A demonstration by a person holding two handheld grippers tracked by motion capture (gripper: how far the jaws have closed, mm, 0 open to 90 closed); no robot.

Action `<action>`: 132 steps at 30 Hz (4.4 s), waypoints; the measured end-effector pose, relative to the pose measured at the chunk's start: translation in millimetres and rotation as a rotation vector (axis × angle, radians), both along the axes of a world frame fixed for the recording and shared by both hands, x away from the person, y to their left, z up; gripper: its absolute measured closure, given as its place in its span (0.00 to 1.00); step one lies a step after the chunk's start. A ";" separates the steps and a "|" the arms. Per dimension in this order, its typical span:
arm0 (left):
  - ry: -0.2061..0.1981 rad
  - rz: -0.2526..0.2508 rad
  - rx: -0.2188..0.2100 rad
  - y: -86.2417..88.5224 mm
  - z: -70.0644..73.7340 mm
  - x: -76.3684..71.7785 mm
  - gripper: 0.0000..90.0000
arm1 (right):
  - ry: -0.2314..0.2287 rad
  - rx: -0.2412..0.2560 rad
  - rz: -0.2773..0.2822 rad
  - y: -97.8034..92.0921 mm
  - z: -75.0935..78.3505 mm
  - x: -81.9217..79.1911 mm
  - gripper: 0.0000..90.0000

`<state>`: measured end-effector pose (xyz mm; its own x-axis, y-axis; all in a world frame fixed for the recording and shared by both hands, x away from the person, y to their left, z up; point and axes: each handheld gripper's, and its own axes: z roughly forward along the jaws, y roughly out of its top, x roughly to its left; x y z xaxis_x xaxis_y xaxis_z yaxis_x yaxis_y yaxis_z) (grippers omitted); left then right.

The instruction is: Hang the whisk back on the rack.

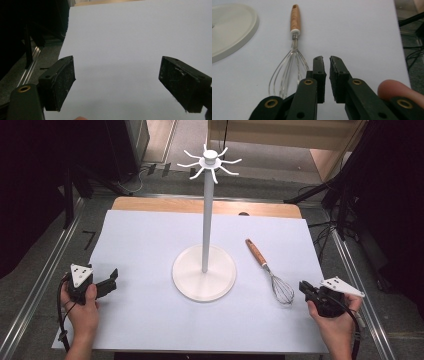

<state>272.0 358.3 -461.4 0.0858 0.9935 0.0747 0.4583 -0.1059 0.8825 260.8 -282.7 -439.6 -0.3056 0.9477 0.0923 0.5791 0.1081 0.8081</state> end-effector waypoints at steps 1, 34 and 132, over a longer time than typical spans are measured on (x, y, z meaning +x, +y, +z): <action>0.002 0.000 0.000 0.0 0.0 0.2 0.16 | 0.000 0.000 0.000 0.0 0.0 0.0 0.95; 0.010 0.000 -0.004 0.2 -0.2 1.4 0.16 | 0.218 -0.140 0.245 77.8 27.4 122.2 1.00; 0.026 -0.010 0.020 -2.1 -0.4 2.5 0.16 | 0.717 -0.142 -0.078 65.3 6.6 152.3 0.76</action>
